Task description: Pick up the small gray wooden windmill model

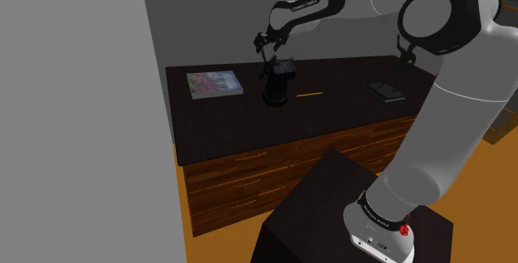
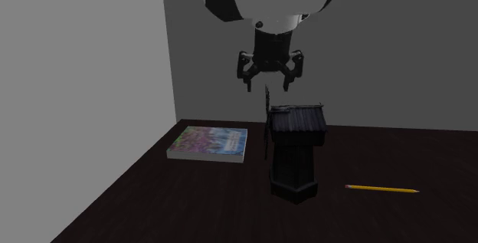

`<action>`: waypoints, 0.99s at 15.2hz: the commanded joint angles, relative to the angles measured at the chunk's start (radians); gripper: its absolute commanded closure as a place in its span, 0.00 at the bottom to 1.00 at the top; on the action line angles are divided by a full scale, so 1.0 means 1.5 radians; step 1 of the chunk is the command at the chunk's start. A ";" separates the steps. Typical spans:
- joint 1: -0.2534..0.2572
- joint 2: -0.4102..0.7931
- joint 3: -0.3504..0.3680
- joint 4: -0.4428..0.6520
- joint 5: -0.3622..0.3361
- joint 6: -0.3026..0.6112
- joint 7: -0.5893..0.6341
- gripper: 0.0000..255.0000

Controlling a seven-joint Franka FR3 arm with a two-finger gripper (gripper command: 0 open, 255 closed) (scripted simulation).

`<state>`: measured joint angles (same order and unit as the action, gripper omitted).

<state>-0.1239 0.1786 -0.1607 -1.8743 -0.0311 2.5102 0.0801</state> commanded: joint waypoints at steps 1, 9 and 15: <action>-0.004 0.020 -0.002 0.015 0.004 0.013 -0.001 0.00; -0.005 0.042 0.000 -0.016 0.007 0.066 -0.001 0.00; -0.005 0.042 -0.001 -0.015 0.007 0.066 -0.001 1.00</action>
<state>-0.1313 0.2413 -0.1615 -1.8970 -0.0200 2.6085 0.0792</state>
